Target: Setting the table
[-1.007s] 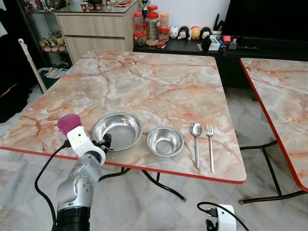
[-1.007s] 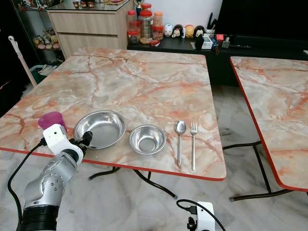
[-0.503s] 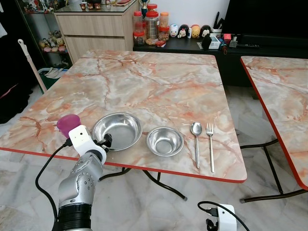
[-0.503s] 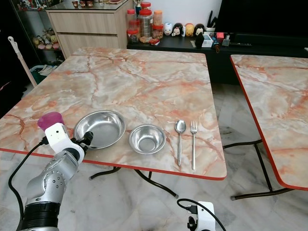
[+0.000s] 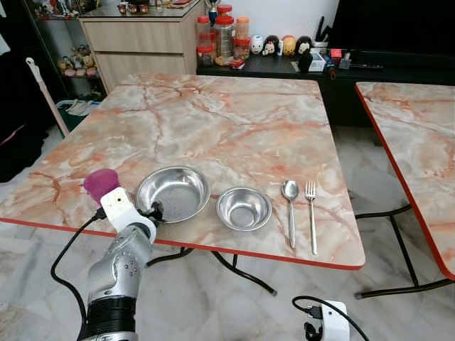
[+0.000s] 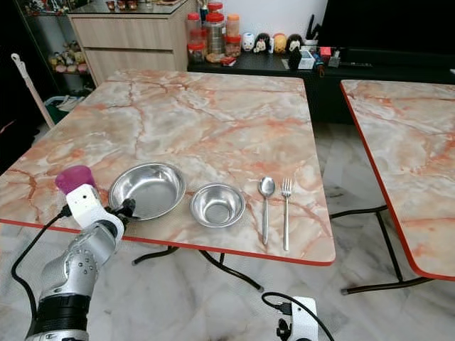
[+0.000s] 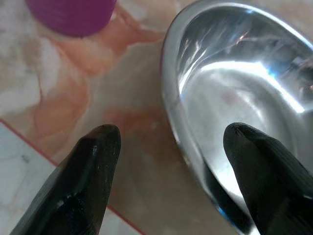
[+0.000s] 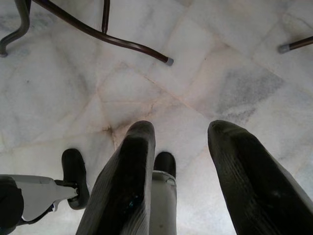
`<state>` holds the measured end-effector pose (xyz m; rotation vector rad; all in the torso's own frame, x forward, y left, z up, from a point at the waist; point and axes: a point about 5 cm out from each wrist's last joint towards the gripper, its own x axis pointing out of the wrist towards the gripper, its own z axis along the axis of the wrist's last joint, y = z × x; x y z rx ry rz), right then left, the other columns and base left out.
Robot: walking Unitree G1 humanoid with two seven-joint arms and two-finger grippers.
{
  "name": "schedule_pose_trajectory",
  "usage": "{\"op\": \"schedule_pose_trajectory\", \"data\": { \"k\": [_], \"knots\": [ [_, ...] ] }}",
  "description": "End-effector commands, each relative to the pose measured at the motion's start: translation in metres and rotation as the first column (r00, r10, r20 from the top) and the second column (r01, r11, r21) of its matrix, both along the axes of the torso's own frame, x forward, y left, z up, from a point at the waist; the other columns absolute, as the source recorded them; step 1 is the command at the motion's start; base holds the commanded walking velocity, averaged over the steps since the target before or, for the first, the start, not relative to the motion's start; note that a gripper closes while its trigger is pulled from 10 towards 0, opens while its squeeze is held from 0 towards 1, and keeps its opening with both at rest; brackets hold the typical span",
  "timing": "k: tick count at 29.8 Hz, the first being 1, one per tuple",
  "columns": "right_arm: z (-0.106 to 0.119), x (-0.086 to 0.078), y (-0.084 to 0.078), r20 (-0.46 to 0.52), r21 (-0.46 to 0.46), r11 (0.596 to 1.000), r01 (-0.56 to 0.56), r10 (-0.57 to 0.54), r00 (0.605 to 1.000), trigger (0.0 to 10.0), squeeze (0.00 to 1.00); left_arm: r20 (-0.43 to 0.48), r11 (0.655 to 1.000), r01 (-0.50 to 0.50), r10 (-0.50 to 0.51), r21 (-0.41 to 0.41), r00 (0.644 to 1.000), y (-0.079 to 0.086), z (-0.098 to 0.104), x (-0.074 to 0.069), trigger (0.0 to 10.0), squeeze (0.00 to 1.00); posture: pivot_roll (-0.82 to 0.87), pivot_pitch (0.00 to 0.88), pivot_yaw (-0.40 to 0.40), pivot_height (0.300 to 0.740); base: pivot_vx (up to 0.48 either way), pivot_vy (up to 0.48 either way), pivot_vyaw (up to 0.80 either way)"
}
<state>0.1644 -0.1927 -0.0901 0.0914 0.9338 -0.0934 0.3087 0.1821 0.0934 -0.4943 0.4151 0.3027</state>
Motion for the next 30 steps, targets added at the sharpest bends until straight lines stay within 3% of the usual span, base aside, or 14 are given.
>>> {"op": "schedule_pose_trajectory", "data": {
  "k": [1, 6, 7, 30],
  "knots": [
    [0.0002, 0.0011, 0.0005, -0.003, 0.006, 1.0, 0.015, -0.015, 1.0, 10.0, 0.0, -0.004, 1.0, -0.003, 0.003, 0.01, 1.0, -0.001, 0.0021, 0.0023, 7.8, 0.0, 0.03, 0.0, 0.031, 0.732, 0.0, 0.0, 0.0],
    [0.0, 0.0007, 0.0004, -0.004, 0.006, 1.0, 0.016, -0.016, 1.0, 10.0, 0.0, -0.004, 1.0, -0.005, 0.005, 0.01, 1.0, -0.0007, 0.0022, 0.0025, 7.8, 0.0, 0.03, 0.0, 0.031, 0.732, 0.0, 0.0, 0.0],
    [-0.0001, 0.0005, 0.0004, -0.005, 0.007, 1.0, 0.018, -0.018, 1.0, 10.0, 0.0, -0.001, 1.0, -0.006, 0.006, 0.008, 1.0, -0.0007, 0.0026, 0.0028, 0.0, 0.0, 0.04, 0.0, 0.031, 0.732, 0.0, 0.0, 0.0],
    [0.0013, 0.0032, -0.0039, -0.003, 0.009, 0.997, 0.075, -0.075, 0.997, 10.0, 0.0, 0.01, 0.998, -0.032, 0.033, -0.057, 0.999, 0.0014, 0.0071, 0.0065, 0.0, 0.0, 0.05, 0.0, 0.036, 0.732, 0.0, 0.0, 0.0]
  ]
}}
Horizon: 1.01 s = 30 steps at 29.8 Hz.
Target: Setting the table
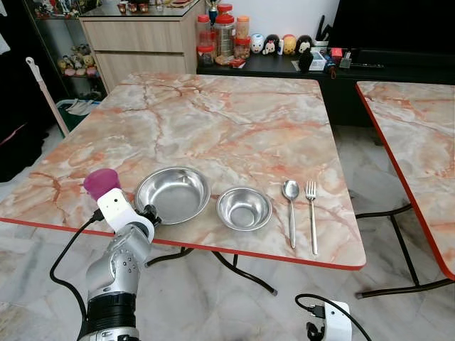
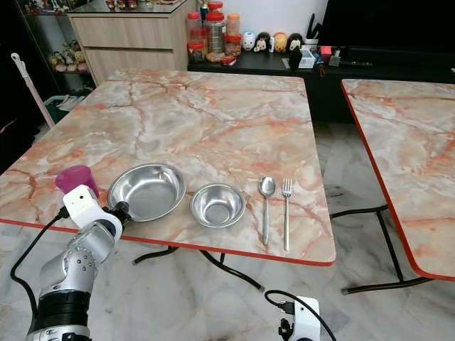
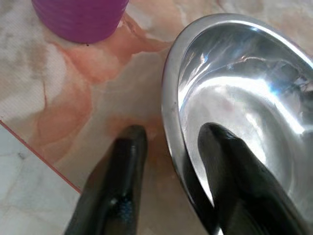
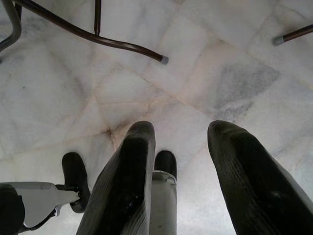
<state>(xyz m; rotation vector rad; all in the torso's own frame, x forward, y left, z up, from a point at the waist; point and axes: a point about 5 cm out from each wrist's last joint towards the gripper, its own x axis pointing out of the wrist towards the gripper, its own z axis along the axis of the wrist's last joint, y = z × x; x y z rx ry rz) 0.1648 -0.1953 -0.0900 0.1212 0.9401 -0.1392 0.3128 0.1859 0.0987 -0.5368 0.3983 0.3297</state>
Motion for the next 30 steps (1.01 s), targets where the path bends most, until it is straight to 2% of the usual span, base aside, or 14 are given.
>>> {"op": "schedule_pose_trajectory", "data": {
  "k": [1, 15, 28, 30],
  "knots": [
    [0.001, 0.003, -0.001, 0.005, 0.003, 1.0, 0.023, -0.023, 1.0, 10.0, 0.0, -0.002, 1.0, 0.006, -0.006, -0.023, 1.0, -0.002, 0.002, 0.002, 0.0, 0.0, 0.05, 0.0, 0.036, 0.732, 0.0, 0.0, 0.0],
    [0.002, 0.006, 0.0, 0.01, 0.005, 1.0, 0.023, -0.023, 1.0, 10.0, 0.0, 0.007, 0.997, 0.002, -0.001, -0.075, 1.0, -0.006, 0.003, 0.002, 0.0, 0.0, 0.06, 0.0, 0.038, 0.732, 0.0, 0.0, 0.0],
    [0.005, 0.012, 0.0, 0.019, 0.004, 1.0, 0.008, -0.008, 1.0, 10.0, 0.0, 0.072, 0.991, -0.092, 0.099, -0.095, 0.992, 0.003, 0.014, 0.001, 0.0, 0.0, 0.07, 0.0, 0.018, 0.732, 0.0, 0.0, 0.0],
    [0.005, 0.013, 0.0, 0.021, 0.002, 1.0, 0.002, -0.002, 1.0, 10.0, 0.0, 0.201, 0.974, -0.121, 0.159, -0.191, 0.967, 0.006, 0.028, 0.003, 0.0, 0.0, 0.07, 0.0, 0.011, 0.732, 0.0, 0.0, 0.0]
  ]
}}
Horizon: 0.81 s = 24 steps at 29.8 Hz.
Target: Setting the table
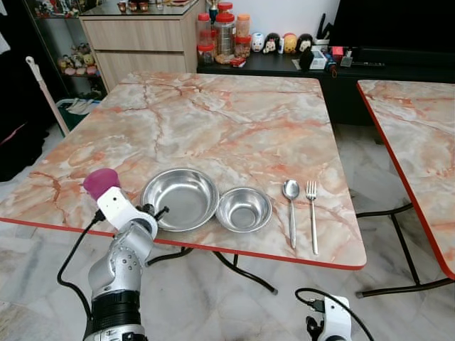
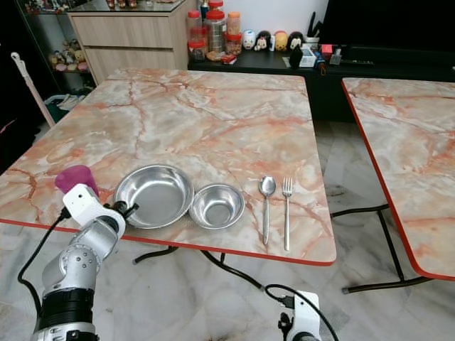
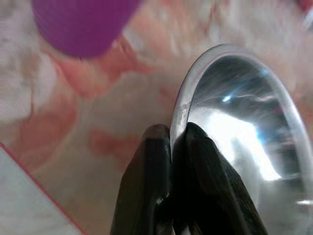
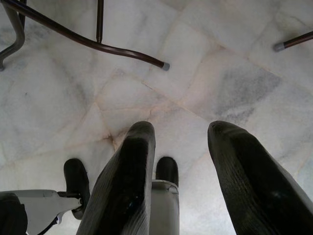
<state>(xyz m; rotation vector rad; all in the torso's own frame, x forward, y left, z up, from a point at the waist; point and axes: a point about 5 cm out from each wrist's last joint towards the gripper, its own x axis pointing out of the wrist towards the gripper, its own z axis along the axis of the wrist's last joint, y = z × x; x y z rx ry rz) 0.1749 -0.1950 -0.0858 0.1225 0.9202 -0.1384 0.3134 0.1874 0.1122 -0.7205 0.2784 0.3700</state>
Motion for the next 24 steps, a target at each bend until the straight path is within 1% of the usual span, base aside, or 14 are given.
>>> {"op": "schedule_pose_trajectory", "data": {
  "k": [1, 2, 3, 4, 5, 9, 11, 12, 15, 20, 21, 22, 23, 24],
  "knots": [
    [0.001, 0.003, 0.0, 0.001, 0.002, 1.0, 0.001, -0.001, 1.0, 10.0, 0.0, 0.132, 0.998, -0.041, 0.049, -0.056, 0.99, 0.005, 0.018, 0.003, 0.0, 0.0, 0.07, 0.0, 0.011, 0.732, 0.0, 0.0, 0.0],
    [0.001, 0.003, 0.0, 0.001, 0.002, 1.0, -0.001, 0.001, 1.0, 10.0, 0.0, 0.18, 0.996, -0.034, 0.05, -0.087, 0.982, 0.004, 0.024, 0.003, 0.0, 0.0, 0.07, 0.0, 0.009, 0.732, 0.0, 0.0, 0.0],
    [0.002, 0.004, 0.0, 0.002, 0.001, 1.0, -0.003, 0.003, 1.0, 10.0, 0.0, 0.223, 0.994, -0.018, 0.041, -0.107, 0.974, 0.002, 0.029, 0.004, 2.4, 0.0, 0.07, 0.0, 0.009, 0.732, 0.0, 0.0, 0.0],
    [0.002, 0.004, -0.001, 0.003, 0.001, 1.0, -0.004, 0.004, 1.0, 10.0, 0.0, 0.254, 0.992, 0.001, 0.031, -0.124, 0.967, 0.0, 0.034, 0.005, 8.1, 0.0, 0.08, 0.0, 0.005, 0.732, 0.0, 0.0, 0.0],
    [0.002, 0.005, -0.001, 0.004, 0.0, 1.0, -0.005, 0.005, 1.0, 10.0, 0.0, 0.276, 0.99, 0.012, 0.027, -0.14, 0.961, -0.001, 0.037, 0.005, 10.0, 0.0, 0.08, 0.0, 0.005, 0.732, 0.0, 0.0, 0.0],
    [0.002, 0.005, -0.001, 0.005, 0.0, 1.0, -0.007, 0.007, 1.0, 10.0, 0.0, 0.296, 0.988, 0.018, 0.03, -0.156, 0.955, -0.002, 0.039, 0.006, 10.0, 0.0, 0.08, 0.0, 0.005, 0.732, 0.0, 0.0, 0.0],
    [0.003, 0.006, -0.001, 0.006, -0.001, 1.0, -0.012, 0.012, 1.0, 10.0, 0.0, 0.329, 0.99, 0.035, 0.012, -0.137, 0.944, -0.007, 0.04, 0.005, 10.0, 0.0, 0.08, 0.0, -0.001, 0.732, 0.0, 0.0, 0.0],
    [0.003, 0.007, -0.001, 0.009, -0.003, 1.0, -0.019, 0.019, 1.0, 10.0, 0.0, 0.365, 0.986, 0.026, 0.036, -0.163, 0.93, -0.008, 0.042, 0.005, 10.0, 0.0, 0.07, 0.0, -0.004, 0.732, 0.0, 0.0, 0.0],
    [0.004, 0.008, 0.001, 0.022, -0.002, 0.999, -0.037, 0.037, 0.999, 10.0, 0.0, 0.406, 0.977, 0.001, 0.086, -0.211, 0.91, -0.01, 0.044, 0.006, 10.0, 0.0, 0.07, 0.0, -0.007, 0.732, 0.0, 0.0, 0.0],
    [0.006, 0.012, 0.001, 0.033, 0.0, 0.999, -0.044, 0.044, 0.999, 10.0, 0.0, 0.451, 0.993, -0.025, 0.076, -0.117, 0.889, -0.015, 0.053, 0.016, 10.0, 0.0, 0.05, 0.0, -0.015, 0.732, 0.0, 0.0, 0.0],
    [0.007, 0.014, 0.001, 0.035, -0.003, 0.999, -0.047, 0.047, 0.998, 10.0, 0.0, 0.48, 0.999, -0.005, 0.027, -0.047, 0.877, -0.021, 0.063, 0.022, 10.0, 0.0, 0.04, 0.0, -0.018, 0.732, 0.0, -0.285, 0.0],
    [0.007, 0.014, 0.001, 0.035, -0.003, 0.999, -0.047, 0.047, 0.998, 10.0, 0.0, 0.48, 0.999, -0.005, 0.027, -0.047, 0.877, -0.021, 0.063, 0.022, 10.0, 0.0, 0.04, 0.0, -0.018, 0.732, 0.0, -0.285, 0.0],
    [0.008, 0.016, 0.001, 0.041, -0.006, 0.998, -0.055, 0.055, 0.998, 10.0, 0.0, 0.501, 1.0, 0.007, -0.002, -0.008, 0.866, -0.025, 0.069, 0.025, 10.0, 0.0, 0.04, 0.0, -0.019, 0.732, 0.0, -0.3, 0.0],
    [0.008, 0.018, 0.003, 0.039, -0.017, 0.995, -0.098, 0.099, 0.994, 10.0, 0.0, 0.517, 1.0, 0.018, -0.024, 0.017, 0.856, -0.028, 0.074, 0.028, 10.0, 0.0, 0.03, 0.0, -0.019, 0.732, 0.0, -0.311, 0.0]
  ]
}}
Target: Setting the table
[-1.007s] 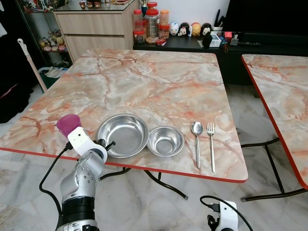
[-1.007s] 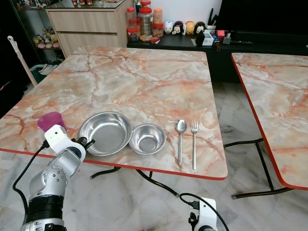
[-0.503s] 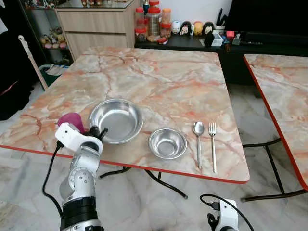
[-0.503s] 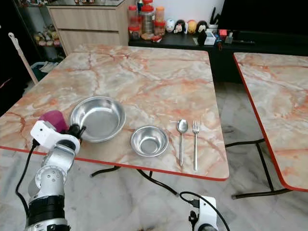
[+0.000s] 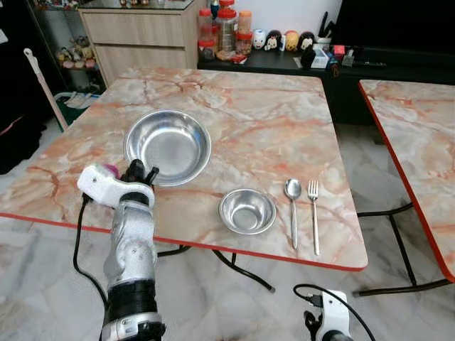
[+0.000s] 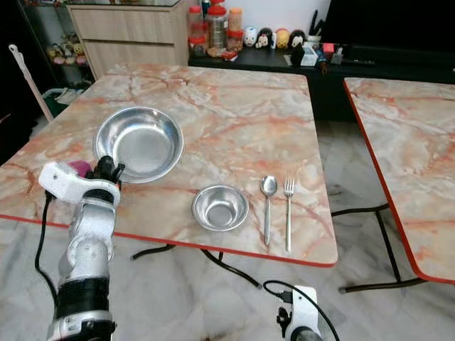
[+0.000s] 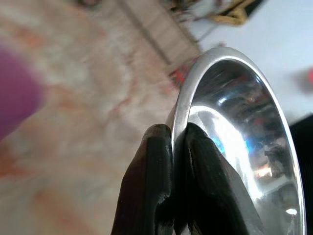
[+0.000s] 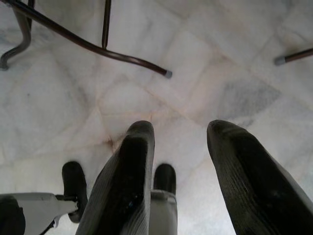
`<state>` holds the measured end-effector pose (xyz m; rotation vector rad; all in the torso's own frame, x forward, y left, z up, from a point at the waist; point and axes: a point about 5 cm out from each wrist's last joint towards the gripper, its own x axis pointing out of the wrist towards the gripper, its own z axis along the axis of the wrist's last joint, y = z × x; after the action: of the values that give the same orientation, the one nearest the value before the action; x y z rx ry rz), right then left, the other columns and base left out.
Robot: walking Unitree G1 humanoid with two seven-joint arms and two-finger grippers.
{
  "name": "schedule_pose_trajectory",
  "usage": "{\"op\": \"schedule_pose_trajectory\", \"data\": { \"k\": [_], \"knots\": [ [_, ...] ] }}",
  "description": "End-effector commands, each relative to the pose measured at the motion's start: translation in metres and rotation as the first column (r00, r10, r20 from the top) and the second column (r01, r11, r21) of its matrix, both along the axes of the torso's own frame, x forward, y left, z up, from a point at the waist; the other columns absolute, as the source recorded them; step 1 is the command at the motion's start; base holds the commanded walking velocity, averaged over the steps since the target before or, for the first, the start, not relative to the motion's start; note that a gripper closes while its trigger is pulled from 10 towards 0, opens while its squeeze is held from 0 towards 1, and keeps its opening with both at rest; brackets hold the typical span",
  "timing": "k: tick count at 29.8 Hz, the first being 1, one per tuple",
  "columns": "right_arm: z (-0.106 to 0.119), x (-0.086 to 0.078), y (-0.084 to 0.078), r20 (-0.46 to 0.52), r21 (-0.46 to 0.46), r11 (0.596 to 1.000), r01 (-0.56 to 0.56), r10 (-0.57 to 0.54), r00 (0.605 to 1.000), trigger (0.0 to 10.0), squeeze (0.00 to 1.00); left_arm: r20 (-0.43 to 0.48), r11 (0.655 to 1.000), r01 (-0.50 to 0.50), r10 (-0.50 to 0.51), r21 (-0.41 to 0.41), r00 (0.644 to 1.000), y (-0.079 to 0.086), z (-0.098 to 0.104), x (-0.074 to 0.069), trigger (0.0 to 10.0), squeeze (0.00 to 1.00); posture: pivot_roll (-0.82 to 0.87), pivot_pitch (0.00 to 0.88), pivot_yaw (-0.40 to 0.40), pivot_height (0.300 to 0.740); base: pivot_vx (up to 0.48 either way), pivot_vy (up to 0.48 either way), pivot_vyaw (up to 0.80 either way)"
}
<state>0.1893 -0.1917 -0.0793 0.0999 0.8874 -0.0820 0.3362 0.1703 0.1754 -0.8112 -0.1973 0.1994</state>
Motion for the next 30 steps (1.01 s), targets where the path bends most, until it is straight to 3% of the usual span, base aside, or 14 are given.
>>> {"op": "schedule_pose_trajectory", "data": {
  "k": [1, 7, 30],
  "knots": [
    [0.002, 0.004, 0.001, 0.003, -0.021, 0.998, -0.053, 0.053, 0.999, 10.0, 0.0, 0.048, 0.998, 0.036, -0.039, 0.048, 0.998, -0.011, 0.012, 0.006, 10.0, 0.0, 0.03, 0.0, -0.019, 0.732, 0.0, -0.311, 0.0],
    [0.005, 0.01, 0.002, 0.024, -0.012, 0.999, -0.035, 0.035, 0.999, 10.0, 0.0, 0.07, 0.996, 0.028, -0.033, 0.082, 0.997, -0.013, 0.016, 0.009, 10.0, 0.0, 0.01, 0.0, -0.005, 0.732, 0.0, -0.323, 0.0],
    [0.003, 0.006, 0.001, 0.005, -0.021, 0.999, -0.049, 0.05, 0.999, 10.0, 0.0, 0.089, 0.995, -0.011, 0.003, 0.094, 0.996, -0.002, 0.014, 0.0, 10.0, 0.0, 0.03, 0.0, -0.015, 0.732, 0.0, -0.338, -0.1]
  ]
}}
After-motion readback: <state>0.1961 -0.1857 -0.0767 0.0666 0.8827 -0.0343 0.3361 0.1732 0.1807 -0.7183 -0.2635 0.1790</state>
